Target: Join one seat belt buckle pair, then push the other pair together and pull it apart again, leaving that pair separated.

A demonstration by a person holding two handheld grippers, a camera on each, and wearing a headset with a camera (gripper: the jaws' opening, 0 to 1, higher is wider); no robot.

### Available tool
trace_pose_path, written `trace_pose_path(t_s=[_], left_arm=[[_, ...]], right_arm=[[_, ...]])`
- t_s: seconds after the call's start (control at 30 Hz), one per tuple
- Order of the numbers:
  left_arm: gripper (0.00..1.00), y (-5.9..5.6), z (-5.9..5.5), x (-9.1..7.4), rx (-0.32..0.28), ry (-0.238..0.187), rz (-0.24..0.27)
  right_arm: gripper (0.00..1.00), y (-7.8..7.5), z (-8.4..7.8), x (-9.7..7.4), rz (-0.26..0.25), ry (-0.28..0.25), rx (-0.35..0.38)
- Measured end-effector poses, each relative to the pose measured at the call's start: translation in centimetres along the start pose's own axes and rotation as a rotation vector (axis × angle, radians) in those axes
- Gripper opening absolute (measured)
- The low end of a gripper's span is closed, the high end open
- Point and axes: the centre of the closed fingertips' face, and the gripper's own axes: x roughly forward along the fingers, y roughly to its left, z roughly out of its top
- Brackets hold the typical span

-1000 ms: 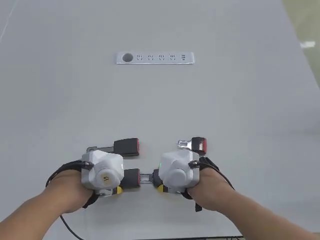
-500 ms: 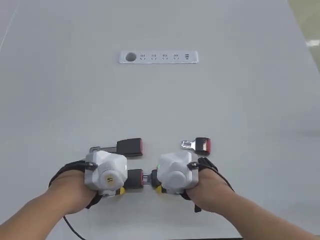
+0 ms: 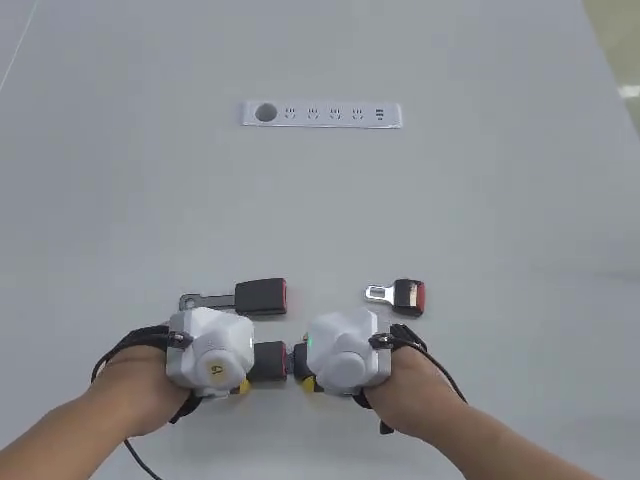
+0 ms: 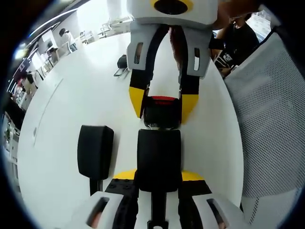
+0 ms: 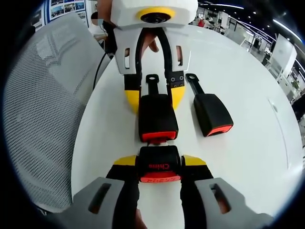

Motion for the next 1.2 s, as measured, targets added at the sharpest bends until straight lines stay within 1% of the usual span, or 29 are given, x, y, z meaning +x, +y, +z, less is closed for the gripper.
trace_pose_path(t_s=[0.03, 0.2, 0.23, 0.27, 0.3, 0.33, 0.37, 0.43, 0.53, 0.6, 0.67, 0.77, 0.8, 0.97, 1.1, 1.2], left_arm=[[0.31, 0.0, 0.0, 0.0, -0.002, -0.003, 0.0], [0.31, 0.1, -0.2, 0.1, 0.002, -0.011, -0.003], [0.31, 0.1, -0.2, 0.2, 0.002, -0.013, -0.002], [0.31, 0.2, -0.2, 0.2, 0.004, -0.019, -0.001], [0.31, 0.2, -0.3, 0.1, 0.0, -0.02, -0.002], [0.31, 0.2, -0.3, 0.2, 0.001, -0.025, -0.002], [0.31, 0.3, -0.2, 0.2, 0.003, -0.026, -0.003], [0.31, 0.2, -0.2, 0.1, 0.005, -0.028, -0.004], [0.31, 0.2, -0.2, 0.2, 0.005, -0.03, -0.003], [0.31, 0.2, -0.2, 0.2, 0.005, -0.031, -0.003], [0.31, 0.2, -0.2, 0.2, 0.005, -0.03, -0.003], [0.31, 0.1, -0.2, 0.2, 0.003, -0.032, -0.002], [0.31, 0.1, -0.2, 0.2, 0.002, -0.034, -0.002], [0.32, 0.1, -0.3, 0.2, 0.007, -0.042, -0.004], [0.31, 0.0, -0.3, 0.0, 0.027, -0.046, -0.015], [0.31, 0.0, -0.3, 0.0, 0.027, -0.052, -0.02]], right_arm=[[0.31, 0.1, 0.2, -0.2, 0.001, -0.004, 0.005], [0.3, 0.0, 0.3, -0.2, 0.006, -0.016, 0.014], [0.3, 0.0, 0.4, 0.1, 0.008, -0.025, 0.015], [0.3, -0.6, 0.3, 0.1, -0.024, -0.033, 0.04], [0.3, -0.3, -0.2, 0.5, -0.001, -0.027, 0.018], [0.3, -0.4, -0.3, 0.6, 0.004, -0.036, 0.024], [0.3, -0.4, 0.0, 0.4, 0.006, -0.044, 0.029], [0.3, -0.1, -0.1, 1.0, 0.015, -0.036, 0.012], [0.3, -0.1, 0.3, 0.5, 0.017, -0.032, 0.007], [0.31, 0.1, 0.5, -0.1, 0.014, -0.035, 0.005], [0.31, 0.0, 0.4, 0.0, 0.014, -0.033, 0.013], [0.31, -0.1, -0.2, 1.0, 0.016, -0.025, 0.019], [0.31, -0.1, -0.2, 1.1, 0.016, -0.025, 0.019], [0.31, 0.0, 0.2, 0.5, 0.012, -0.032, 0.018], [0.31, 0.1, 0.1, 0.5, 0.012, -0.038, 0.01], [0.3, 0.0, 0.1, 0.4, 0.013, -0.038, 0.003]])
